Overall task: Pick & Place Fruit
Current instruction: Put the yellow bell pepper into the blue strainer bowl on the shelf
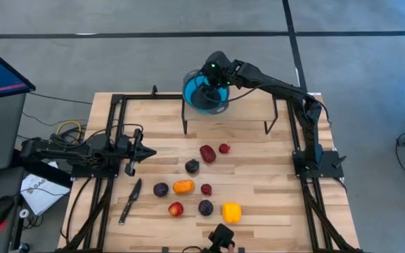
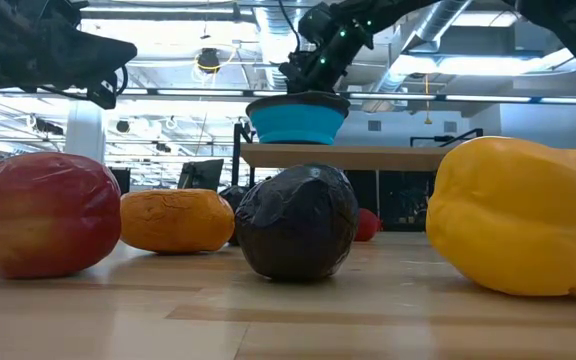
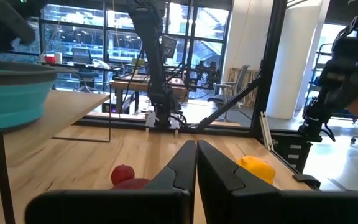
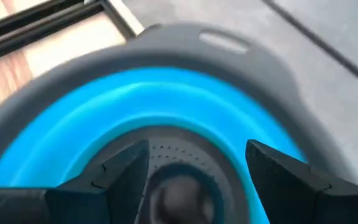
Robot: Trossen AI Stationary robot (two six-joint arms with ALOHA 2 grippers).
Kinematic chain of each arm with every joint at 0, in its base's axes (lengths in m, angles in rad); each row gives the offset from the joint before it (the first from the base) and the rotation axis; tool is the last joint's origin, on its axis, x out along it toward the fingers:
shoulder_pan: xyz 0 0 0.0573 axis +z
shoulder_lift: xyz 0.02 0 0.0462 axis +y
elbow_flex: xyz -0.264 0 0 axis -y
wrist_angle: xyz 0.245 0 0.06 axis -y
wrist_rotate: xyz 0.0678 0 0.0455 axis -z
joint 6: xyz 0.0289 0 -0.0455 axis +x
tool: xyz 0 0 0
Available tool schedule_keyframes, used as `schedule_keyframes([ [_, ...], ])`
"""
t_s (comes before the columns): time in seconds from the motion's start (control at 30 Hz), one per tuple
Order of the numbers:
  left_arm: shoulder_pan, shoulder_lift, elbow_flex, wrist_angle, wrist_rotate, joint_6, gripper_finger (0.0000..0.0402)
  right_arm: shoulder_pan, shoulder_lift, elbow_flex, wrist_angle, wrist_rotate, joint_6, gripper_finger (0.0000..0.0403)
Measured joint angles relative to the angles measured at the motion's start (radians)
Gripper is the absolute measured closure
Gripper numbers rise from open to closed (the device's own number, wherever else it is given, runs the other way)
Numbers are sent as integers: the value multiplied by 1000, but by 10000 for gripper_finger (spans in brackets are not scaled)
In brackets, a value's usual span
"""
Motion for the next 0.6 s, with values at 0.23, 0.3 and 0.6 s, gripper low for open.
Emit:
schedule_keyframes([
  [0.23, 0, 0, 0, 4, 0, 0, 394, 88, -124, 9, -1, 170, -96, 143],
  [0.3, 0, 0, 0, 5, 0, 0, 394, 145, -165, 9, -16, 224, -121, 143],
  [0.6, 0, 0, 0, 5, 0, 0, 394, 467, -331, -134, -155, 391, -135, 143],
])
